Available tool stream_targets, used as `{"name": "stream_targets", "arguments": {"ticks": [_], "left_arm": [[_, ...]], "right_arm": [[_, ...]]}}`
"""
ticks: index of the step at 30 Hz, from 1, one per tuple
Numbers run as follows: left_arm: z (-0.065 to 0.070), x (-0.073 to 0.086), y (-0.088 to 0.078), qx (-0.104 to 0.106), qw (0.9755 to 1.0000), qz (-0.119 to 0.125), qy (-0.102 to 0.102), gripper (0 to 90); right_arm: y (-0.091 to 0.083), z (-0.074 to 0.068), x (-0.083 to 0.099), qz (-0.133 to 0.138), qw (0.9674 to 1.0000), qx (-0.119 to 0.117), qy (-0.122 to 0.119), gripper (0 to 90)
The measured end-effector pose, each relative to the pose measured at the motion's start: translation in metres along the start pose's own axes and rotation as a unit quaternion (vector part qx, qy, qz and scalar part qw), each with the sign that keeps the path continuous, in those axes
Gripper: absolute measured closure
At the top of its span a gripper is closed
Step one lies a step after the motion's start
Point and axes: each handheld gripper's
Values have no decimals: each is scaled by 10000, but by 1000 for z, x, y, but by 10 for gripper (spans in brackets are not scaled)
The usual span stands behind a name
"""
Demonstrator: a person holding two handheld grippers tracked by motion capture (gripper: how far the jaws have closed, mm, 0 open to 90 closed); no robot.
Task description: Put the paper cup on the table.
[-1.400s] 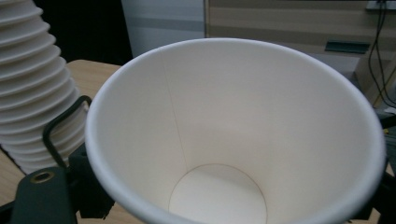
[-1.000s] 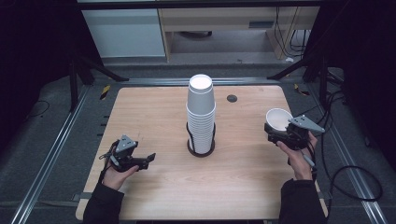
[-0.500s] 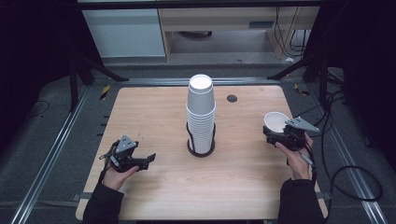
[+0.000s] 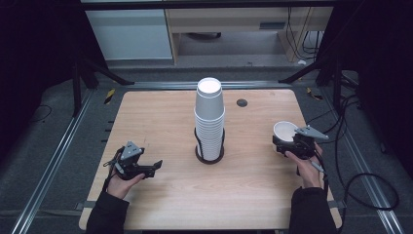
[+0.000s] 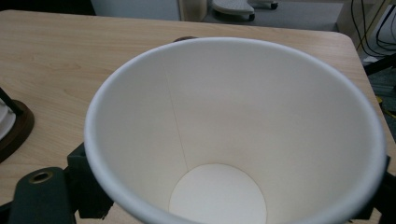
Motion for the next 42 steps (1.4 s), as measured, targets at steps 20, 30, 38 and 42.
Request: {"name": "stream_targets", "arguments": {"ticks": [20, 30, 38, 42], "left_arm": [[0, 1, 1, 22, 10000, -37, 31, 109], [1, 1, 1, 29, 10000, -50, 40, 109], [0, 1, 1, 23, 10000, -44, 41, 109], [-1, 2, -1, 2, 10000, -32, 22, 109]], "right_arm": [[13, -4, 10, -249, 9996, -95, -118, 133], [13, -5, 11, -294, 9994, -89, -187, 79], [10, -7, 10, -373, 9992, -63, -137, 31], [6, -6, 11, -444, 9990, -25, -87, 22]]}}
Point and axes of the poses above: each handheld gripper's, and its own axes: y roughly forward along the jaws, x roughly out of its underside, z roughly to its right, and after that the axes turned 9 degrees about -z, right-handed
